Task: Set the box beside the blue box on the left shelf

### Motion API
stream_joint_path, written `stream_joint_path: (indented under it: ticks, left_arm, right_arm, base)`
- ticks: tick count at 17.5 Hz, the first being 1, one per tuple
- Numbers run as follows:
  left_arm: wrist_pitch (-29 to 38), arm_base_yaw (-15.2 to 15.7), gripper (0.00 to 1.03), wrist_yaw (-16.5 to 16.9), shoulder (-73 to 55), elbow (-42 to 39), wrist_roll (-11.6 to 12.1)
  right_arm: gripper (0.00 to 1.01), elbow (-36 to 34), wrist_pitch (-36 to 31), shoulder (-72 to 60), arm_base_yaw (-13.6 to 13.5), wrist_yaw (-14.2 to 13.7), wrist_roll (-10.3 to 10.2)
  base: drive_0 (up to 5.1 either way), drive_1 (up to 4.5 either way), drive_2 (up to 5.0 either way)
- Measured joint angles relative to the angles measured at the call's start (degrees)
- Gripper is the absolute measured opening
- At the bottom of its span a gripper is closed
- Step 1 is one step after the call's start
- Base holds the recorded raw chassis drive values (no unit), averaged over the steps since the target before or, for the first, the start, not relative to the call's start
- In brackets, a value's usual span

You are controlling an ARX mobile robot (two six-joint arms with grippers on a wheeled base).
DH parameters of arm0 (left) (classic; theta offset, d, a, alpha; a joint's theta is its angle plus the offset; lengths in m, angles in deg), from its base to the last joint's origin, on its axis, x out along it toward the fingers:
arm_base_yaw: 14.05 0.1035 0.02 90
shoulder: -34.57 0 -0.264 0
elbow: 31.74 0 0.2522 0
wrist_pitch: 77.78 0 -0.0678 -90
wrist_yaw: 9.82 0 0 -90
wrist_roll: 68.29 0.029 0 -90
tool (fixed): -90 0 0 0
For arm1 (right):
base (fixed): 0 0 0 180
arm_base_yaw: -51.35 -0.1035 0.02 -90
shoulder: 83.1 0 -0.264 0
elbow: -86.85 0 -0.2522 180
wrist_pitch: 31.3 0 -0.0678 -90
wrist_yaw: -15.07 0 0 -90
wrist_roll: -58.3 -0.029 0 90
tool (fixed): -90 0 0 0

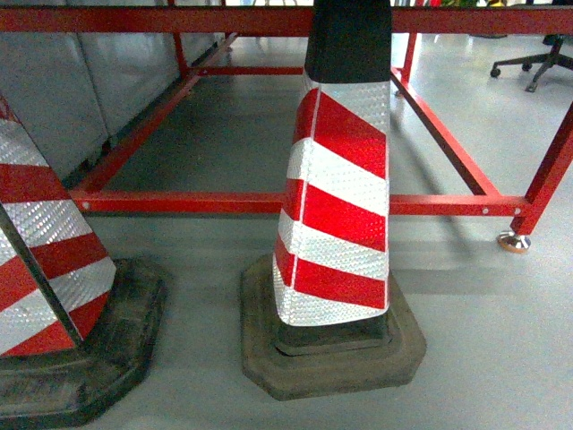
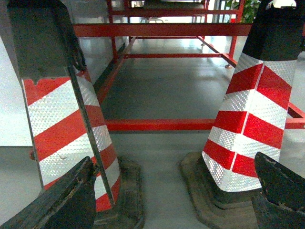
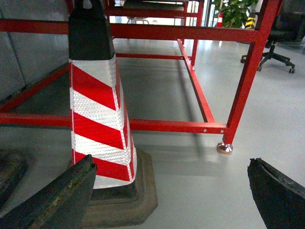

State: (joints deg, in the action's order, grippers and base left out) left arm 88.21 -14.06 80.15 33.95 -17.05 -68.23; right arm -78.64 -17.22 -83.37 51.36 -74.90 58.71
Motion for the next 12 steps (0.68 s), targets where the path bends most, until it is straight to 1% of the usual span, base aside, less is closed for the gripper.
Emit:
stream_joint_path:
  ticks: [12]
  left_arm:
    - [0.0,0.0,0.98,0.0,0.0,0.0,0.0]
  right_arm:
    - [0.98,0.0,0.0,0.0,0.0,0.0,0.0]
  base:
    - [0.0,0.0,0.0]
